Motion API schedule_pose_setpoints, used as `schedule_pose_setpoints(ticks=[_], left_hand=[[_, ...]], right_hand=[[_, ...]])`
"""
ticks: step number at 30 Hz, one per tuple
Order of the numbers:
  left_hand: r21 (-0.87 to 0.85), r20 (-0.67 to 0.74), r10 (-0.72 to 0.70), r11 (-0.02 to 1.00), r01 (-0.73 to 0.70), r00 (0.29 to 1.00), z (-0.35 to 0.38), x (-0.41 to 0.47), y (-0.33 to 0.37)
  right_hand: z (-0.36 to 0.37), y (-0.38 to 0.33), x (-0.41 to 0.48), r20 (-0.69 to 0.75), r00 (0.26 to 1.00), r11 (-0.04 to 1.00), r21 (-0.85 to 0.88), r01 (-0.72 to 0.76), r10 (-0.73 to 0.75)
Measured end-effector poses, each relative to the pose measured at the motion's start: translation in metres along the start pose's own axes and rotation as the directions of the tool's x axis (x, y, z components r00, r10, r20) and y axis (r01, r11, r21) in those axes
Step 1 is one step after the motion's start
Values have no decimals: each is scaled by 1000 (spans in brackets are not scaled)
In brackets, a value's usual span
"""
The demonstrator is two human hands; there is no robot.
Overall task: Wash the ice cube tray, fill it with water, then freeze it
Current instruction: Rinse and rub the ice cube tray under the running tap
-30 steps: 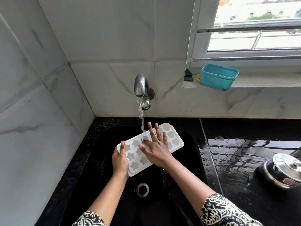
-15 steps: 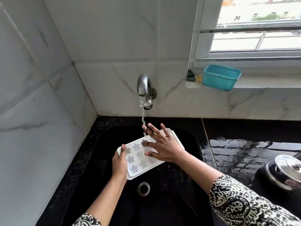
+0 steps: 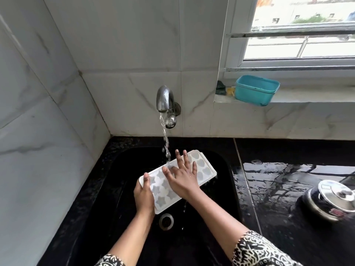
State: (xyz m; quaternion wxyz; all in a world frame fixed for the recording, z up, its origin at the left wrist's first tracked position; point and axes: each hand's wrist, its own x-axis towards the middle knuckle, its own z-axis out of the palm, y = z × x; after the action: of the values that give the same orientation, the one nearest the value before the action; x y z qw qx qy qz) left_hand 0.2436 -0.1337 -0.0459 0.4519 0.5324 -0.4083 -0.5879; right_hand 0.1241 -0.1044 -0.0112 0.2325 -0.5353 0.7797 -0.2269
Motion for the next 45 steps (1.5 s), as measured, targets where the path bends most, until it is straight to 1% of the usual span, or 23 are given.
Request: schedule_pose_setpoints(ticks=[3,4,7,9,12,14,15,17,19,21,25,26,29,31,33,34,36,37,39,40,42,44,45], left_hand=[[-24,0,19,1000,-19,1000,-7,2,6],[-41,-18,13,999,-14,1000,-9,5,8],[-101,-86,-32,995,23,996,-15,20,15],[-106,-85,-34,994,25,996,-18,28,19],[-103,-62,5,995,-11,998,-17,29,23],[-107,-53,10,994,-15,999,-13,29,23],[-110,-51,4,994,-9,999,-10,28,22],[-126,-40,-1,992,-4,999,-6,27,22],[-137,-32,-1,991,-3,999,-2,27,21],[-143,-50,-13,990,6,999,1,27,22],[-130,-55,-3,992,-4,998,0,31,21],[-121,-50,3,993,-9,999,-2,31,20],[-94,-35,20,995,-23,999,-4,30,17],[-107,-39,10,994,-14,999,-1,25,18],[-125,-47,-10,992,4,999,4,24,19],[-126,-50,-13,992,7,999,6,24,20],[-109,-60,8,994,-14,998,6,27,20],[-99,-63,21,995,-27,998,5,29,19],[-92,-79,45,994,-52,996,2,29,22],[-90,-83,53,994,-61,995,0,28,24],[-84,-75,56,995,-62,996,-5,27,26],[-80,-55,43,996,-47,998,-9,26,26],[-69,-46,41,997,-44,998,-11,26,24]], right_hand=[[-10,-1,0,53,997,985,162,-65,57],[-13,0,-2,51,997,986,154,-59,52],[-19,9,-9,-8,1000,1000,3,-11,11],[-19,19,-13,-50,999,1000,-23,16,-17],[-14,24,-15,-97,985,989,-58,139,-145],[-8,20,-14,-79,968,967,-107,229,-238],[-5,18,-12,-56,964,959,-131,251,-260],[-1,15,-7,-22,969,953,-190,238,-246],[2,12,-3,-47,975,952,-228,202,-218],[8,8,-3,-88,970,949,-245,200,-227],[11,2,-4,-74,978,975,-126,183,-194],[8,5,-4,-72,976,972,-130,194,-204],[-3,18,-1,-82,951,919,-295,263,-298],[-1,21,1,-162,917,864,-427,267,-364],[4,12,2,-243,897,865,-442,236,-368],[6,4,2,-239,916,898,-383,216,-322],[10,-11,0,-155,975,979,-151,136,-160],[12,-15,-2,-113,987,993,-59,104,-110],[12,-15,-5,-76,992,994,20,106,-104],[11,-11,-7,-59,989,991,16,134,-133],[3,-1,-7,-27,976,974,-73,214,-217],[-7,11,-3,-1,941,922,-205,330,-337],[-12,17,1,6,914,875,-285,391,-406]])
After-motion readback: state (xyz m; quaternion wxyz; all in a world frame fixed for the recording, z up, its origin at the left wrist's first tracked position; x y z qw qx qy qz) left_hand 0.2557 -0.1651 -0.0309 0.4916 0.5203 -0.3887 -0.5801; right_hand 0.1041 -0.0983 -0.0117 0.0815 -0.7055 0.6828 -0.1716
